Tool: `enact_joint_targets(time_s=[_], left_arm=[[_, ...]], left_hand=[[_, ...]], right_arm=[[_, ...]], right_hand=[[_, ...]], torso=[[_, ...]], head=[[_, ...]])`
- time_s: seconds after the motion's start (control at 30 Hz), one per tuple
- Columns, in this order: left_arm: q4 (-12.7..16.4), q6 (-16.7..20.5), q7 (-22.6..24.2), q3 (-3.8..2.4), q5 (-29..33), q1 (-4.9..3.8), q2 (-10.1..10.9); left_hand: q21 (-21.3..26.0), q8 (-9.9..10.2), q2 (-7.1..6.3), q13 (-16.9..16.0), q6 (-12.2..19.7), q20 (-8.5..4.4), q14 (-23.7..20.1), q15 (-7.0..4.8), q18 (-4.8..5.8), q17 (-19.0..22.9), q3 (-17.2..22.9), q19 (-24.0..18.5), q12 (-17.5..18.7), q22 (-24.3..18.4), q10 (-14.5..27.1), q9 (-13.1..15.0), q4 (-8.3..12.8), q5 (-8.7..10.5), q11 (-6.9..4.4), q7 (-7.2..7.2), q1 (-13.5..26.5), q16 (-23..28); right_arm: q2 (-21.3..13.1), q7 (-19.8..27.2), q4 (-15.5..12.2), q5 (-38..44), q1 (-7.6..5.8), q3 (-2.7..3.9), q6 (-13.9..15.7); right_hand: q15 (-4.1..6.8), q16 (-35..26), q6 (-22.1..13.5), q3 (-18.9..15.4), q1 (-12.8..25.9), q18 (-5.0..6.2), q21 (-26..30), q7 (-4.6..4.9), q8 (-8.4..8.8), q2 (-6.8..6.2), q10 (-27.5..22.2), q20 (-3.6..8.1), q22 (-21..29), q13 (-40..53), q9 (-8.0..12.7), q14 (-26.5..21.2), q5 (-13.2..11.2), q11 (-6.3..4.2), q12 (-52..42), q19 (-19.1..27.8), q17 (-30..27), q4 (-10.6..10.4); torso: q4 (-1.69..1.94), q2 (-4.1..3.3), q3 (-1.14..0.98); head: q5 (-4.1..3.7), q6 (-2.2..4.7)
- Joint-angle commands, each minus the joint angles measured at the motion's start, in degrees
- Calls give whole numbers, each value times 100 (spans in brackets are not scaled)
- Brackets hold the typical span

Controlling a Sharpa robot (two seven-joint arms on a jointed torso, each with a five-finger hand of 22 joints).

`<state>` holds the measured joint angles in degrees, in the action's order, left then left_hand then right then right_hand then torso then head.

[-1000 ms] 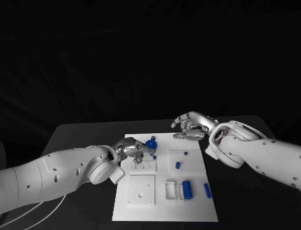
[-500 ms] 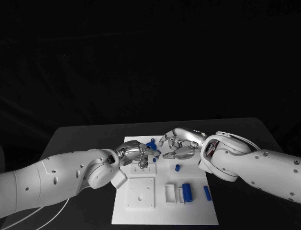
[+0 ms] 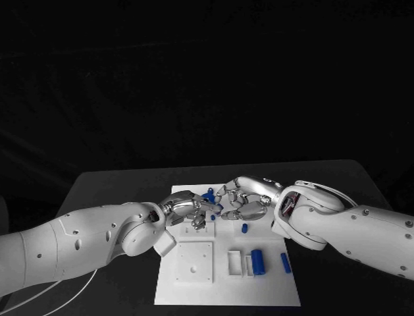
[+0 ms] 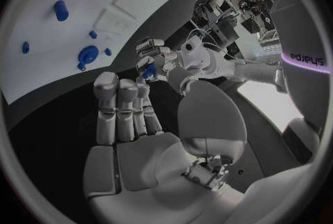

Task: Assemble the parts on the task board

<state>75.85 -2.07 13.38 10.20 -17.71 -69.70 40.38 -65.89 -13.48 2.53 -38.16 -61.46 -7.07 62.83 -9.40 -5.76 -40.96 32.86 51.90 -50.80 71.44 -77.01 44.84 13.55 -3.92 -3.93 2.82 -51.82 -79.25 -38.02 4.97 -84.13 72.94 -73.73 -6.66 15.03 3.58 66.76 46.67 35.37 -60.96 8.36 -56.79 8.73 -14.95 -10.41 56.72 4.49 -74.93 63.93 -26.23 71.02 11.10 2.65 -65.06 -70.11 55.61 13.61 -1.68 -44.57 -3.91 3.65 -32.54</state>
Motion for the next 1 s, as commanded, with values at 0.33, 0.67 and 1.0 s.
enact_joint_targets(time_s=[0.33, 0.67, 1.0], left_arm=[[6, -102, 91, -5, 49, -3, -7], [-62, -19, 103, -5, 77, -3, 7], [-107, 91, 51, -4, 151, -4, 12]], left_hand=[[12, -32, 161, -9, -46, -631, -16, -15, 98, 5, 10, -47, 11, 11, 206, 14, 19, -27, 29, -3, -118, 16], [12, -34, 161, -10, -49, -631, -15, -16, 99, 5, 7, -46, 9, 12, 204, 18, 16, -27, 29, -4, -116, 13], [12, -36, 176, -11, -54, -631, -14, -17, 102, 5, -1, -43, 7, 13, 200, 25, 0, -21, 28, -5, -106, 10]], right_arm=[[17, 79, 7, 43, 6, -30, -139], [-13, 104, -14, 15, 6, -33, -136], [-19, 112, -44, 11, 7, -35, -156]], right_hand=[[60, 20, 118, 9, 32, 664, -39, -13, -72, 119, -14, -15, -112, -26, -14, 2, -33, -52, -52, 0, 12, 42], [114, 16, 511, 34, 95, 664, -61, -78, -269, 163, -13, -11, -110, -76, -92, 13, -41, -111, -88, -2, 22, 55], [149, 13, 596, 37, 118, 664, -66, -117, -311, 178, -10, -5, -107, -95, -122, 18, -41, -147, -95, -7, 26, 59]], torso=[[0, -1, 4], [-4, -1, 2], [-4, -1, 1]], head=[[2, -13], [2, -29], [3, -34]])
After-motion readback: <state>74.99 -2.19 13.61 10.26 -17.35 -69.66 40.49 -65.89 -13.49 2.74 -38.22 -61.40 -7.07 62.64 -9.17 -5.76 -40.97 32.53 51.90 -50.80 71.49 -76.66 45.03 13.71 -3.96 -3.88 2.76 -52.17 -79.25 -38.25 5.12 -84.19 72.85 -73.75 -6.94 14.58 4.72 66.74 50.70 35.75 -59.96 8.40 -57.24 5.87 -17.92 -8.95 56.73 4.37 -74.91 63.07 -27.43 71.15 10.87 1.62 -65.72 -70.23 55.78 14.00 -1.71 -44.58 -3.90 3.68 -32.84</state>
